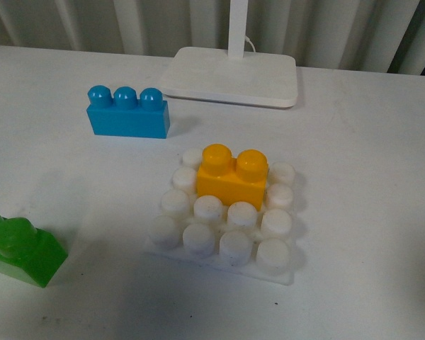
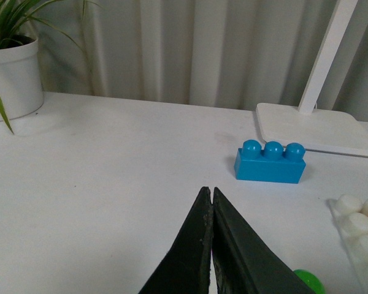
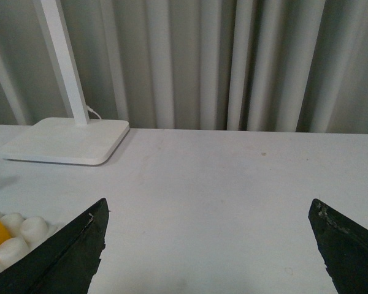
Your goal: Insert yellow block into base center
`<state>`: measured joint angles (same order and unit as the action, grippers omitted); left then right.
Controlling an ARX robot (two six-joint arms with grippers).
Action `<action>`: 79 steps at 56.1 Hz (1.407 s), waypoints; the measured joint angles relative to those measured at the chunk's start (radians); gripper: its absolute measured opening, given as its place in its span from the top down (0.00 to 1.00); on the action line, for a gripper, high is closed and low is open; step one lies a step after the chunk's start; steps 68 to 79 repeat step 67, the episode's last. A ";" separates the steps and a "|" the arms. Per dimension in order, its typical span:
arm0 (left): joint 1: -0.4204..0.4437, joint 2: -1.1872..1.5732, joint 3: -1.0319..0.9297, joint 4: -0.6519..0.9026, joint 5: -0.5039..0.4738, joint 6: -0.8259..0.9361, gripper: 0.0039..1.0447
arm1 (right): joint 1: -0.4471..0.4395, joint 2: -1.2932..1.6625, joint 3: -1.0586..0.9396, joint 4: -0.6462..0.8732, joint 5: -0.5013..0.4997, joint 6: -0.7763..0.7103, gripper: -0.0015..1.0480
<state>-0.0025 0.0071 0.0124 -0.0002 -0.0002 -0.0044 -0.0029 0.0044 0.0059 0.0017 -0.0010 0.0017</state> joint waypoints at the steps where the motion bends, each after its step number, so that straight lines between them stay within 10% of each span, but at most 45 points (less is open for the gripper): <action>1: 0.000 -0.002 0.000 0.000 0.000 0.000 0.97 | 0.000 0.000 0.000 0.000 0.000 0.000 0.09; 12: 0.000 -0.003 0.000 0.000 0.000 0.000 0.97 | 0.000 0.000 0.000 0.000 0.000 0.000 0.09; 43: 0.000 -0.003 0.000 0.000 0.000 0.000 0.04 | 0.000 0.000 0.000 0.000 0.000 0.000 0.09; 79: 0.000 -0.003 0.000 0.000 0.000 0.000 0.06 | 0.000 0.000 0.000 0.000 0.000 0.000 0.09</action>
